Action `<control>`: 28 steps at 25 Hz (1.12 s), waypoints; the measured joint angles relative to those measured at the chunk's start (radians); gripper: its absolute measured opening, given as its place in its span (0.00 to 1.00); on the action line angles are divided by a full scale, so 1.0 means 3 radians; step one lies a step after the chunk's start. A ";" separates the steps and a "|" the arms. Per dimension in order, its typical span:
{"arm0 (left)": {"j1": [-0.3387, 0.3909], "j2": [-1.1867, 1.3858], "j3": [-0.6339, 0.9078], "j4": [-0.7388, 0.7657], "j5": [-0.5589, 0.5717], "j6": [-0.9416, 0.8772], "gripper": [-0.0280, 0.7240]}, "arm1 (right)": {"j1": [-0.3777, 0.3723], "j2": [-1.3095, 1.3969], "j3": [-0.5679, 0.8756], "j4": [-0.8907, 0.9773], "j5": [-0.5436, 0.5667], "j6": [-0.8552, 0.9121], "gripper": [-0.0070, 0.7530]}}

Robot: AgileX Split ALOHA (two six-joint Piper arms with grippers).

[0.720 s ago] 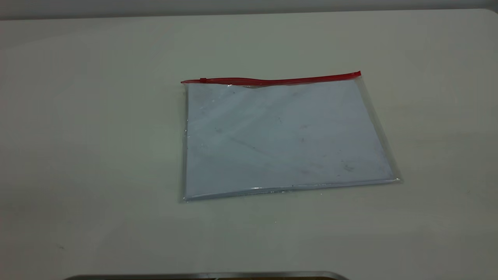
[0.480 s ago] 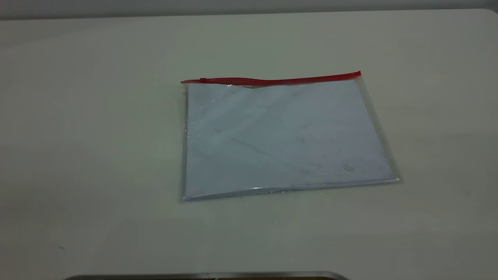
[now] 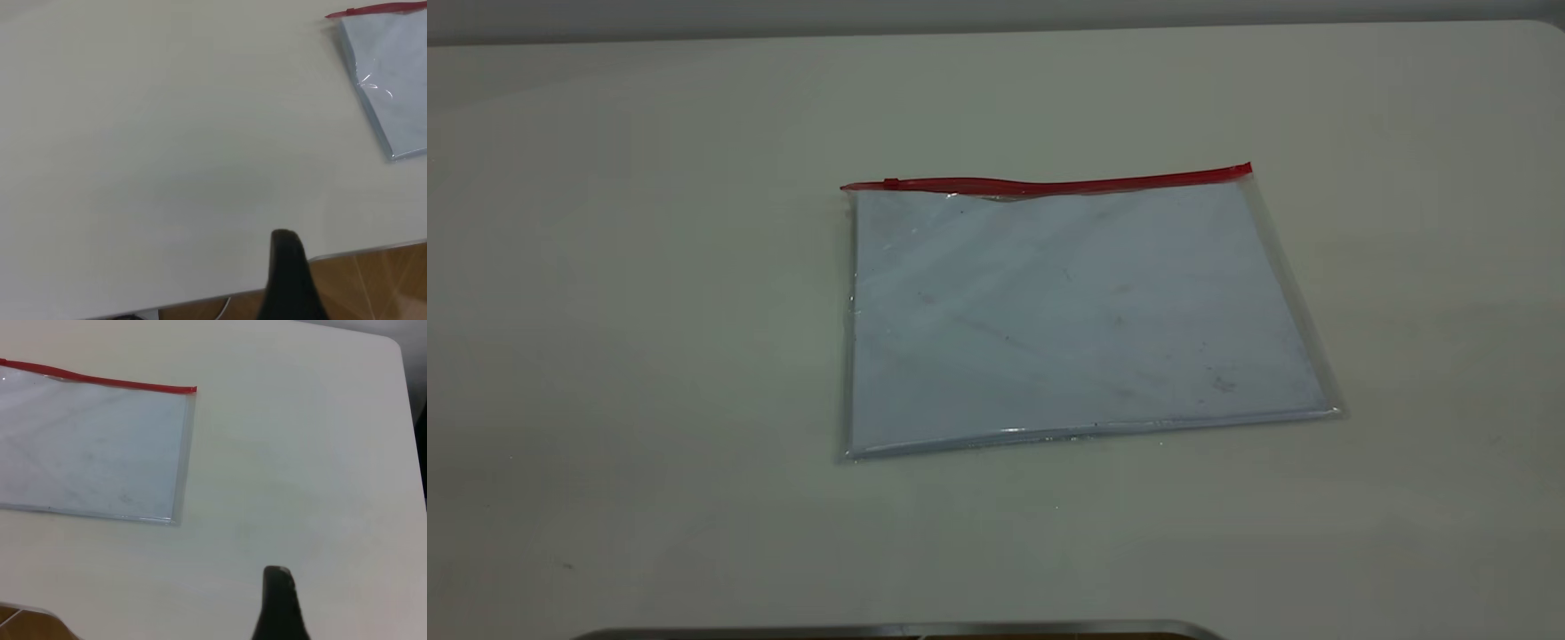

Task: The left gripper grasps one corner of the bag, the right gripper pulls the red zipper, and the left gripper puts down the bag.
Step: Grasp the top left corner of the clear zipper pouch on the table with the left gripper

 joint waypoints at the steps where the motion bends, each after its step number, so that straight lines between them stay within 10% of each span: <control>1: 0.0000 0.0000 0.0000 0.0000 0.0000 0.0000 0.81 | 0.0000 0.0000 0.0000 0.0000 0.0000 0.0000 0.78; 28: 0.0000 0.0412 -0.0214 -0.0003 -0.0285 -0.0210 0.81 | 0.0000 0.0031 -0.0047 -0.0012 -0.0074 0.0073 0.78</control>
